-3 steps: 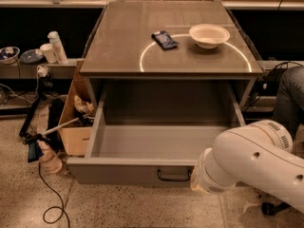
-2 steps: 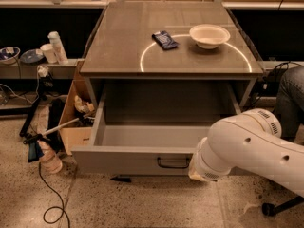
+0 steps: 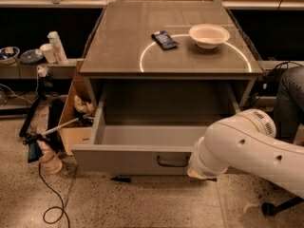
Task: Close top drawer
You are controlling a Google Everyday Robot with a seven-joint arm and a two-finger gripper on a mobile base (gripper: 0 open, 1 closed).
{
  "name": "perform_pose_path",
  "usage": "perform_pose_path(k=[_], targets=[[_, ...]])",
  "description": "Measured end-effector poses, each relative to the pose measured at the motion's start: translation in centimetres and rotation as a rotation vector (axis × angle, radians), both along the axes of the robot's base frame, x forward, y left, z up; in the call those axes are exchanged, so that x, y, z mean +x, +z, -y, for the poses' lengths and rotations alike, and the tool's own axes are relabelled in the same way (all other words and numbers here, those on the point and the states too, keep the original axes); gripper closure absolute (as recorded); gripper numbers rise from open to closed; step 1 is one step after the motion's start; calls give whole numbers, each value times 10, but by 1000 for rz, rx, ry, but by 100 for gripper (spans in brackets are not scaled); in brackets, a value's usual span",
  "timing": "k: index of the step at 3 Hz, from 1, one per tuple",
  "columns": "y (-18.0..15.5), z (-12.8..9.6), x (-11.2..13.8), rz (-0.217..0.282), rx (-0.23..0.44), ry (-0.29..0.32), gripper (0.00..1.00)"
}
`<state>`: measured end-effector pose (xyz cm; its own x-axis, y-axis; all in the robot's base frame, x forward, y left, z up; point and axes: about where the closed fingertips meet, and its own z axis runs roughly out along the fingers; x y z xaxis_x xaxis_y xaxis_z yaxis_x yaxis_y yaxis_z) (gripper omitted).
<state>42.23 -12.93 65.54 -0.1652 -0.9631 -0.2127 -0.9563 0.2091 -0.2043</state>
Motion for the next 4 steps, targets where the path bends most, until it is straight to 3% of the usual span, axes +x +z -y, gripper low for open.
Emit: perform_pose_path(k=[2,4], targets=[[-1,3,9,16,-9,-5,100],[-2,4,32,55,-7,-13,100]])
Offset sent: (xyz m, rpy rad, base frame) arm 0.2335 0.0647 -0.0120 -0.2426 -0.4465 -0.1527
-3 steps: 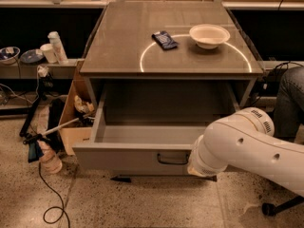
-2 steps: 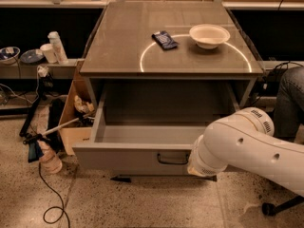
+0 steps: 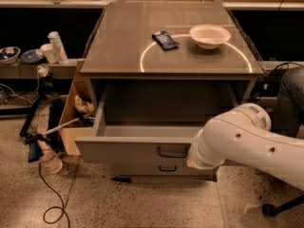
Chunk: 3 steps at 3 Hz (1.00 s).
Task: Close top drawer
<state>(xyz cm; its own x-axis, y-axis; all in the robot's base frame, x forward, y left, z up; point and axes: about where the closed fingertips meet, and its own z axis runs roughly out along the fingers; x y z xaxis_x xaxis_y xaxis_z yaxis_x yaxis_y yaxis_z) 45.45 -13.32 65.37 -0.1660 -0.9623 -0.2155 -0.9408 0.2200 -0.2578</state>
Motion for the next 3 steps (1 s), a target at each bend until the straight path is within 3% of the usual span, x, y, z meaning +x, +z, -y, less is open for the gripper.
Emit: perform_pose_path(k=[1,2,3], targets=[[0,1,2,3,-1,0,100],[4,2,30,42,-20,-7,100],[4,2,30,42,-20,-7,100]])
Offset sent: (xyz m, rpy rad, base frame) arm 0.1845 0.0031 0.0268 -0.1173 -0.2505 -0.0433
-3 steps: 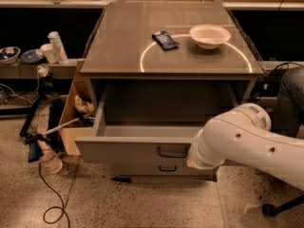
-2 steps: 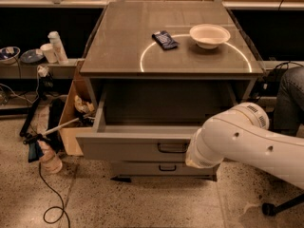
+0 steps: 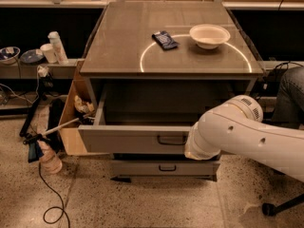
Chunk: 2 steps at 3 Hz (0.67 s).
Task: Close top drawer
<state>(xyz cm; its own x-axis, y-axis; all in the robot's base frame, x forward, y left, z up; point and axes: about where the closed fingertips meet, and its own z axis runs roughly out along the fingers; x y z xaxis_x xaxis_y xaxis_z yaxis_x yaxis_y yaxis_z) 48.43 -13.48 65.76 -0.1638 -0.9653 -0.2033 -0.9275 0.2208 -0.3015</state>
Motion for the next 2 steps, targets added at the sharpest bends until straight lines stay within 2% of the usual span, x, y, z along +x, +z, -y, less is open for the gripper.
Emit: perform_pose_path(k=[1,2], targets=[[12,1,34,59,-19,-15,100],[12,2,34,59,-19,-15,100]])
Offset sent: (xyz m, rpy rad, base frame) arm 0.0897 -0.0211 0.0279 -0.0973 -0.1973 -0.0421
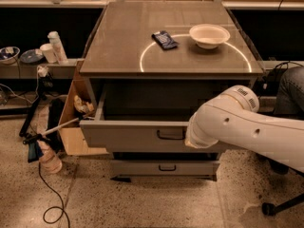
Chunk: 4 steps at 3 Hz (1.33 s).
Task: Close top drawer
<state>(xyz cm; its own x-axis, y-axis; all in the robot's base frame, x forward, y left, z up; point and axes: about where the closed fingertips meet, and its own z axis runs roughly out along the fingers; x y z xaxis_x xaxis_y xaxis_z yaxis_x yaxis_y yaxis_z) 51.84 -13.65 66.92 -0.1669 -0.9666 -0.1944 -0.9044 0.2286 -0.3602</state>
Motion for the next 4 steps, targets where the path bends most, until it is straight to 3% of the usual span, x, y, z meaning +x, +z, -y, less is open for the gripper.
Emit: perform_pose_path(k=[1,2,3,4], targets=[[3,1,27,37,-28,-9,100],[3,2,26,37,-28,-9,100],[14,3,73,96,-63,-24,100],[14,3,72,96,-63,-24,100]])
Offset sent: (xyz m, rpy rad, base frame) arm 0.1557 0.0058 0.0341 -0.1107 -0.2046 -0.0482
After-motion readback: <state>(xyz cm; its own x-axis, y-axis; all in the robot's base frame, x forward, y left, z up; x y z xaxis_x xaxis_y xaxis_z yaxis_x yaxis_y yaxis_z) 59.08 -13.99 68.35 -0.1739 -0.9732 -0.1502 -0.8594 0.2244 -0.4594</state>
